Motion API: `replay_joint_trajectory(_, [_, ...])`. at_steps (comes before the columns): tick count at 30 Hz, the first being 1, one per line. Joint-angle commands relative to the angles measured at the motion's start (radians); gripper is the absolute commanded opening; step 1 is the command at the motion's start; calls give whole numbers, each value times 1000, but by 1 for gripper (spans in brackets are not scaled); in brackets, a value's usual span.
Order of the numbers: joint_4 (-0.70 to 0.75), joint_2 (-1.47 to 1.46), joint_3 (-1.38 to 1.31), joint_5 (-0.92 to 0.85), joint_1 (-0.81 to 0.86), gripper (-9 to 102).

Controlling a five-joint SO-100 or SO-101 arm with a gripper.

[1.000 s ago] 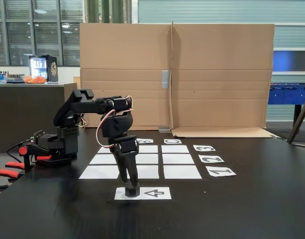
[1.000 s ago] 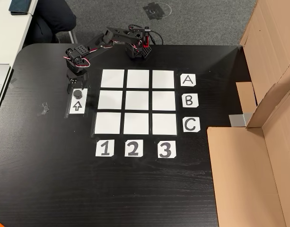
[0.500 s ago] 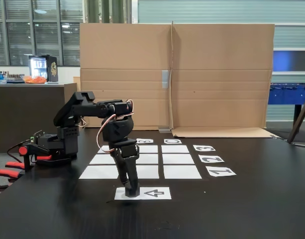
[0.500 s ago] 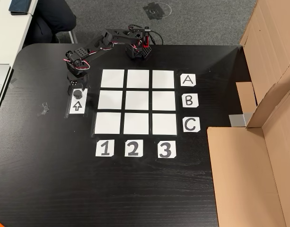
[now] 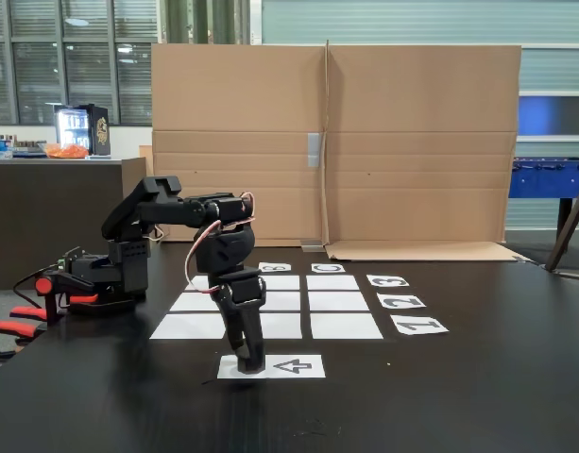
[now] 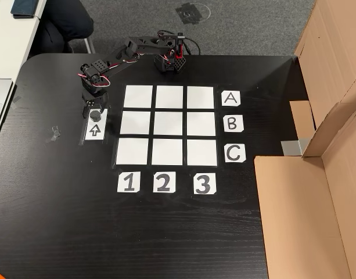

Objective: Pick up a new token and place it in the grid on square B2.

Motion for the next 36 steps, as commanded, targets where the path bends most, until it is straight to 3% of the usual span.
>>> replay_joint_trajectory(1, [-12,2,-37,5,-17,29])
replay_joint_trajectory(36, [-44,-3,-26,29,-46,23])
